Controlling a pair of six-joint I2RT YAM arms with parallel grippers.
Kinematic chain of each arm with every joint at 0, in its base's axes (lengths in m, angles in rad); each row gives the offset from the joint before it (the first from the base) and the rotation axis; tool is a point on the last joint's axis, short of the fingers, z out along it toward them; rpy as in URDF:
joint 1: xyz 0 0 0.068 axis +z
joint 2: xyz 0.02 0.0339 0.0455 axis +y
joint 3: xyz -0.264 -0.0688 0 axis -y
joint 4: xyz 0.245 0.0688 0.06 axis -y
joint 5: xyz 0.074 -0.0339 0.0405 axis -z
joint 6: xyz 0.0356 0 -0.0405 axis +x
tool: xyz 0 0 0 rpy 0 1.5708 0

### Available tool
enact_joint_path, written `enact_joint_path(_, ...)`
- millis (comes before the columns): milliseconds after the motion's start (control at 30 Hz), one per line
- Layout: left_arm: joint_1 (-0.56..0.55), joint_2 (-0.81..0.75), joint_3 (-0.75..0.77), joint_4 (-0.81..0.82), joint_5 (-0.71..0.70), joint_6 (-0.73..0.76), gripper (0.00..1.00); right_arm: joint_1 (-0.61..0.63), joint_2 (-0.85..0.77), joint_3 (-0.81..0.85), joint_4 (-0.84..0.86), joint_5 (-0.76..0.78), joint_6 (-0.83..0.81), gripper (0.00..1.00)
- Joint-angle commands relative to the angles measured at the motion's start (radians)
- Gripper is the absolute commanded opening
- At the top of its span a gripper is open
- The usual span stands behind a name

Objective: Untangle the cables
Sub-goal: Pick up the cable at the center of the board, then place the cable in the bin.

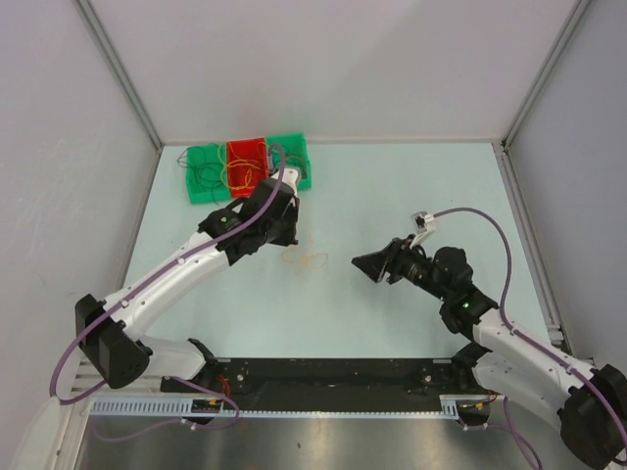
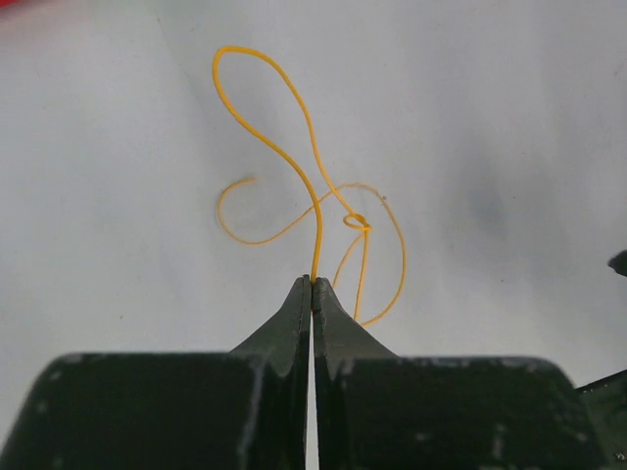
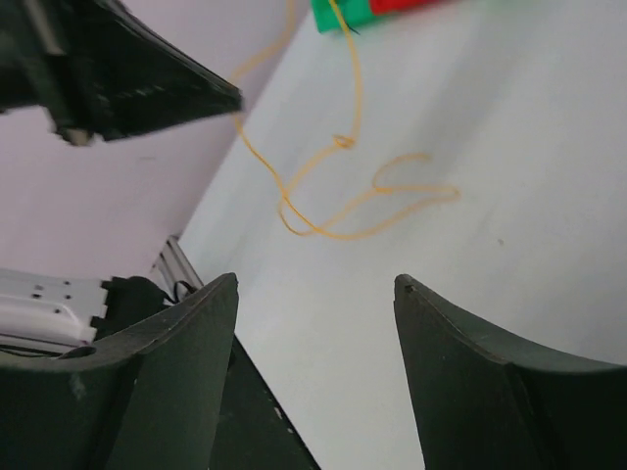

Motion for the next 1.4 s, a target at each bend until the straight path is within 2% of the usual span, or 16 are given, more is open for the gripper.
enact_joint_path(0, -0.008, -0.024, 0.019, 0.028, 0.046, -0.007, 0.0, 0.037, -0.007, 0.125, -0.027, 0.036, 0.023, 0.7)
enact_joint_path(267, -0.031, -0.048, -0.003, 0.034, 0.06, -0.033, 0.0, 0.098, 0.247, 0.222, 0.019, 0.07, 0.097, 0.68)
enact_joint_path(500, -0.05, -0.106, -0.059, 0.051, 0.064, -0.056, 0.0, 0.161, 0.401, 0.314, 0.042, 0.112, 0.126, 0.68)
enact_joint_path(900, -0.056, -0.165, -0.111, 0.079, 0.089, -0.059, 0.0, 0.253, 0.548, 0.428, 0.042, 0.146, 0.154, 0.64)
enact_joint_path(1000, -0.056, -0.194, -0.126, 0.085, 0.087, -0.058, 0.0, 0.274, 0.58, 0.446, 0.024, 0.168, 0.155, 0.49)
enact_joint_path(1033, -0.056, -0.201, -0.126, 0.082, 0.087, -0.052, 0.0, 0.277, 0.582, 0.452, 0.018, 0.172, 0.154, 0.34)
enact_joint_path(1100, -0.056, -0.223, -0.131, 0.076, 0.083, -0.044, 0.0, 0.277, 0.582, 0.458, -0.008, 0.188, 0.148, 0.22)
enact_joint_path(1133, -0.056, -0.229, -0.132, 0.066, 0.08, -0.04, 0.0, 0.274, 0.574, 0.475, -0.028, 0.197, 0.126, 0.14)
enact_joint_path(1233, -0.056, -0.258, -0.142, 0.037, 0.057, -0.01, 0.0, 0.262, 0.525, 0.542, -0.137, 0.223, 0.053, 0.04)
enact_joint_path(1367, -0.054, -0.301, -0.161, 0.005, 0.003, 0.017, 0.0, 0.244, 0.435, 0.632, -0.278, 0.237, -0.074, 0.02)
